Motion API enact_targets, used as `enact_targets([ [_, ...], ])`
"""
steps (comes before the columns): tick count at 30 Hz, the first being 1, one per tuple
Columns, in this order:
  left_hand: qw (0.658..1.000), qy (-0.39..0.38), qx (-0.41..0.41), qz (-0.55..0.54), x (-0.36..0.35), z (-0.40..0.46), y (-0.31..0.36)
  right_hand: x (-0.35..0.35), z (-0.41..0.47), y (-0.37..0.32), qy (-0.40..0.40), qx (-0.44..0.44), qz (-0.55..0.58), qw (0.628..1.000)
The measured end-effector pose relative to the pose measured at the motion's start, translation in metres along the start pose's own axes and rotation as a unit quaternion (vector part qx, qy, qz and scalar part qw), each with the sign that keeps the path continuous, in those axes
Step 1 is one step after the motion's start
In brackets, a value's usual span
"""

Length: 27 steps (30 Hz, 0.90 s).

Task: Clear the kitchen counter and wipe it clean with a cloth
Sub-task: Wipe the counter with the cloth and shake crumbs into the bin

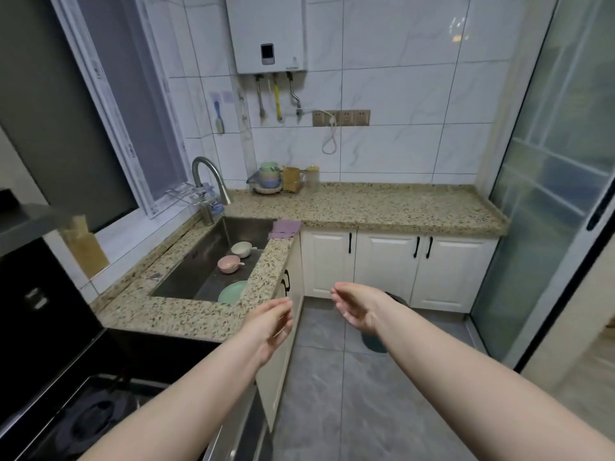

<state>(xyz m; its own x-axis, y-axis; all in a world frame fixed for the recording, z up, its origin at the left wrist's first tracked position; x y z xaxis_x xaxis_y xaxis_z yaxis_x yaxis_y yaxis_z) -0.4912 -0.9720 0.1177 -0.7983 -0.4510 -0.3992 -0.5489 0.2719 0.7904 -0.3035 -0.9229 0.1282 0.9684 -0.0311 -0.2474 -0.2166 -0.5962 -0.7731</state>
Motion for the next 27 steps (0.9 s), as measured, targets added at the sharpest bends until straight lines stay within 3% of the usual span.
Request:
enact_targets([
  [8, 1.000, 0.020, 0.015, -0.008, -0.012, 0.094, 0.055, -0.037, 0.071, -0.070, 0.035, 0.036, -0.055, 0.997],
  [14, 0.997, -0.007, 0.072, -0.028, -0.038, 0.147, 0.069, -0.049, 0.123, -0.105, -0.025, 0.017, 0.025, 0.999],
  [18, 0.998, -0.028, 0.062, -0.015, -0.061, 0.189, 0.088, -0.043, 0.169, -0.134, -0.023, 0.038, 0.029, 0.999],
  [27, 0.995, 0.068, 0.024, 0.067, -0.120, 0.310, 0.104, -0.025, 0.314, -0.208, -0.075, 0.067, 0.018, 0.995],
])
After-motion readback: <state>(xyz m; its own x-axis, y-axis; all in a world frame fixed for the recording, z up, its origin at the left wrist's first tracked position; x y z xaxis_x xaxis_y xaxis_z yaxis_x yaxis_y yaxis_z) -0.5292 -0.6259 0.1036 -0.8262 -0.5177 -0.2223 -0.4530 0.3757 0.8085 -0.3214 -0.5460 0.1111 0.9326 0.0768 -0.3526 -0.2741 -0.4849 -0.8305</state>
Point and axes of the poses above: each hand's wrist, its own z-axis towards the middle knuckle, its own x-axis out of the back of the hand, y = z × x, the point moved 8 cm from there along z, towards the middle knuckle, and after that the axes turned 5 degrees about -z, right-handed, at the moved point
